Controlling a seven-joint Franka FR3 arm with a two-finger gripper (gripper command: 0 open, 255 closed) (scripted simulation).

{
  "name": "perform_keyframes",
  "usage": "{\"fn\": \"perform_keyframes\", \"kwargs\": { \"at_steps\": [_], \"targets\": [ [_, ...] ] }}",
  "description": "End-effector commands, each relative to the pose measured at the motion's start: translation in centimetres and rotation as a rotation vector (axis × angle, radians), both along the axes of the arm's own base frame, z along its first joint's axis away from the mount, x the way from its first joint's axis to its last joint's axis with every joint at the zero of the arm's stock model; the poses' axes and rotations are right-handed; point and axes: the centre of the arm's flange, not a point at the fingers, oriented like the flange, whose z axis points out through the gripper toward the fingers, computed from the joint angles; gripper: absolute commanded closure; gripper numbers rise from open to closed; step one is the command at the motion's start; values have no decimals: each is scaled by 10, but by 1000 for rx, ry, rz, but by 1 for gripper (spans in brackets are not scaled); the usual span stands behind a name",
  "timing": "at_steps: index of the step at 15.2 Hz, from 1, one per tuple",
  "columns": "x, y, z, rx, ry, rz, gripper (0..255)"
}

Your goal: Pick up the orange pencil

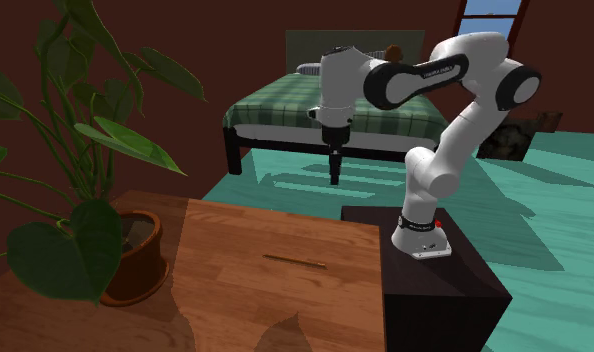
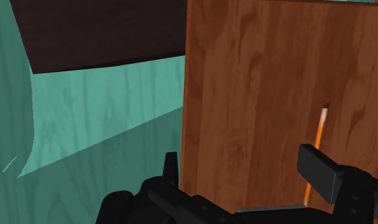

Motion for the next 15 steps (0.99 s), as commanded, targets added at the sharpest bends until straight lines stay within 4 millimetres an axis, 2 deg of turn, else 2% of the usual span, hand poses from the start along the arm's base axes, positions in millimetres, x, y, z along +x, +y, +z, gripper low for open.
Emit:
{"fn": "perform_keyframes", "kwargs": {
  "at_steps": [1,15],
  "targets": [
    [9,26,-17,-23,0,-13,0],
    [87,183,-124,-189,6,-92,0]
  ]
}}
